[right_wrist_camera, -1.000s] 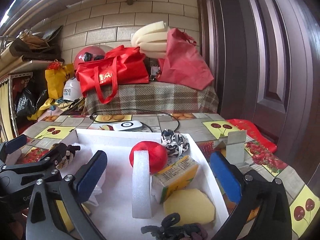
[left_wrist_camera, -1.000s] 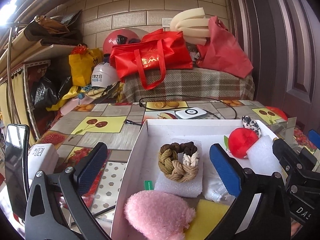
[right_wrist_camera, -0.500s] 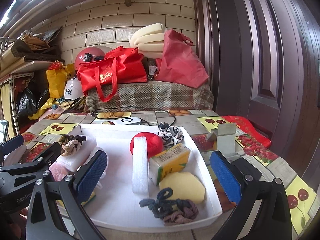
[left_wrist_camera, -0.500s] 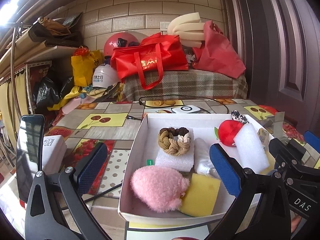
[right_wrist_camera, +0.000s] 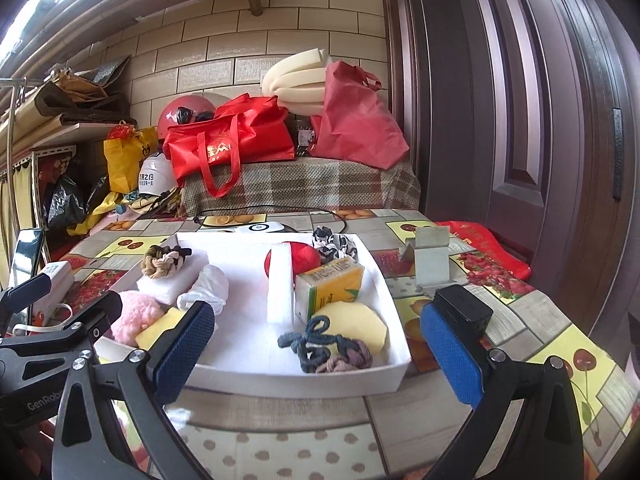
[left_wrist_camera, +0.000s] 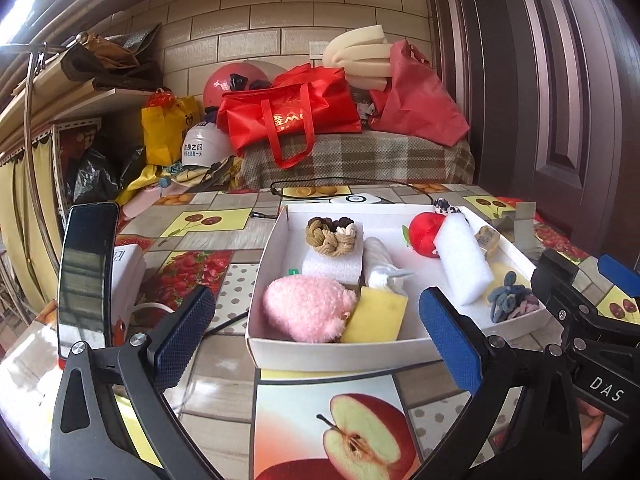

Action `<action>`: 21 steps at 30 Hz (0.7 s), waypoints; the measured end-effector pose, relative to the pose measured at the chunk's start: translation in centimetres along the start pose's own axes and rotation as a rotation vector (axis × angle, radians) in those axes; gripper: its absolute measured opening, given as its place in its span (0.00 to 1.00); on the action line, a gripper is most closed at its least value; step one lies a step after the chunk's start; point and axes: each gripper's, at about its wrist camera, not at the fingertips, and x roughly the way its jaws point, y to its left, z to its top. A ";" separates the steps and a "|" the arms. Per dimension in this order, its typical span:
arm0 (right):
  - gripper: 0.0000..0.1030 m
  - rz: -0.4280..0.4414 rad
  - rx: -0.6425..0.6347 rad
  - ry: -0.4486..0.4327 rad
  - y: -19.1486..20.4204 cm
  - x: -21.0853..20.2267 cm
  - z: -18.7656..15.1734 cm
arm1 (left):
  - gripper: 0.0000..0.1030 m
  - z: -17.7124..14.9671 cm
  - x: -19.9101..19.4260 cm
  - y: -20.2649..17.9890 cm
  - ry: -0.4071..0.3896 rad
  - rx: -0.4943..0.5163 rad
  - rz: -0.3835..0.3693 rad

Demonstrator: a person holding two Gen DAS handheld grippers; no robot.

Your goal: Organize soft objects

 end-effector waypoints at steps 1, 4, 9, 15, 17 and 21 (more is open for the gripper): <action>1.00 0.001 0.003 0.005 -0.1 -0.2 -0.1 | 1.00 -0.2 -0.3 0.0 0.004 0.003 -0.003; 1.00 0.006 0.009 0.036 -0.5 -0.9 -0.6 | 1.00 -0.8 -1.5 -0.2 0.009 0.010 -0.025; 1.00 0.002 0.010 0.055 -0.9 -2.7 -1.4 | 1.00 -1.7 -3.5 -0.3 -0.002 0.019 -0.066; 1.00 -0.012 -0.004 0.047 -1.0 -4.8 -2.0 | 1.00 -2.3 -4.8 -0.5 0.027 0.015 -0.079; 1.00 -0.011 -0.005 0.061 -0.9 -5.2 -2.2 | 1.00 -2.5 -4.9 -0.6 0.048 0.016 -0.084; 1.00 -0.015 0.002 0.060 -1.1 -6.7 -2.5 | 1.00 -2.7 -5.4 -1.1 0.064 0.037 -0.053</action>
